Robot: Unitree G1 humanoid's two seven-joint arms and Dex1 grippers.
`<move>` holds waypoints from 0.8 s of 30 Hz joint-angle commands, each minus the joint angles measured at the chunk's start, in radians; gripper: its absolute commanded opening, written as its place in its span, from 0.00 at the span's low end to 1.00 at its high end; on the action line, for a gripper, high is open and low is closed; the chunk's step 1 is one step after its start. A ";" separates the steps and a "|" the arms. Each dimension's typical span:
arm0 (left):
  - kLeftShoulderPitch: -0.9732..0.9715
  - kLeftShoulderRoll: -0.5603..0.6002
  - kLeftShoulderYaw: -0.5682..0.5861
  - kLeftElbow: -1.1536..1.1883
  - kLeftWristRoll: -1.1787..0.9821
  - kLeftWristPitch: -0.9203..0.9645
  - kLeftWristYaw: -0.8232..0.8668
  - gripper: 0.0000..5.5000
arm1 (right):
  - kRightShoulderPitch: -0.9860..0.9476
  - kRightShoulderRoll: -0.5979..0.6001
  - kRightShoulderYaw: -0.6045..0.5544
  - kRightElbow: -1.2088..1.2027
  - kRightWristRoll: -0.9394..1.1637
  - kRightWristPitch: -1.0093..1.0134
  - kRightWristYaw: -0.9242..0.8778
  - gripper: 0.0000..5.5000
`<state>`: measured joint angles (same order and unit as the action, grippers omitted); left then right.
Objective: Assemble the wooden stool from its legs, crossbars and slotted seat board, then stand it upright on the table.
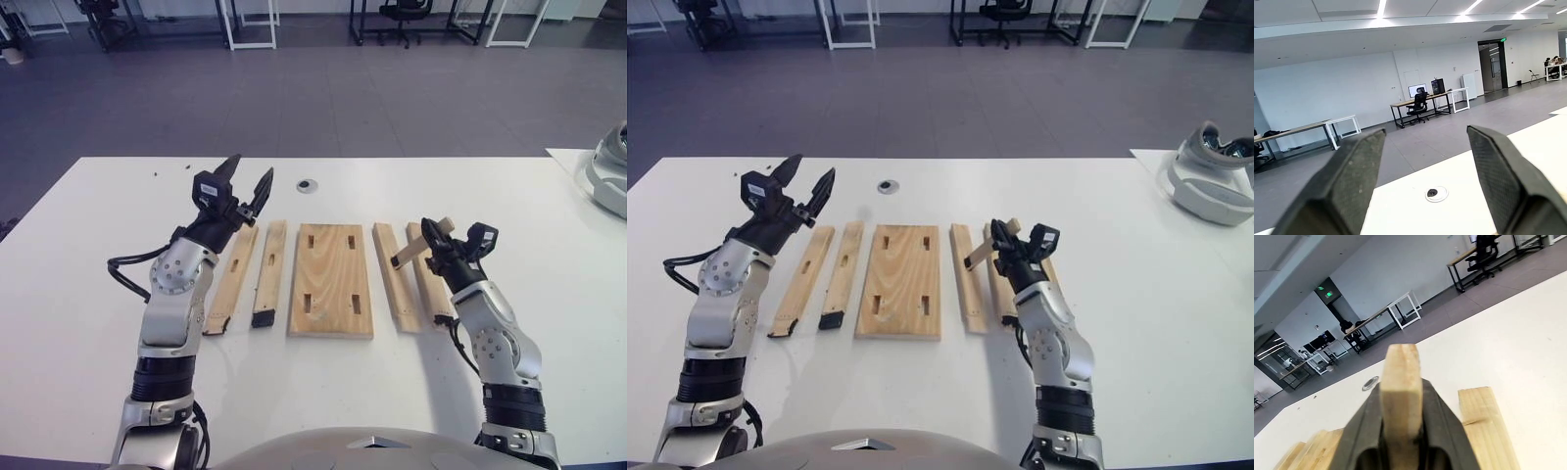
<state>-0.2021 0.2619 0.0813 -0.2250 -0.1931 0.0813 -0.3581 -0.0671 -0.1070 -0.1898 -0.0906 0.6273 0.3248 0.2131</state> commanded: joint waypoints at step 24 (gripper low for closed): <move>0.026 0.015 -0.030 -0.006 0.042 -0.009 0.015 0.56 | -0.003 -0.138 0.173 0.070 -0.297 -0.121 0.136 0.22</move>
<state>-0.1686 0.2712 0.0588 -0.2376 -0.1605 0.0782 -0.3447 -0.0383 -0.2478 0.0000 0.0063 0.3139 0.1603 0.3525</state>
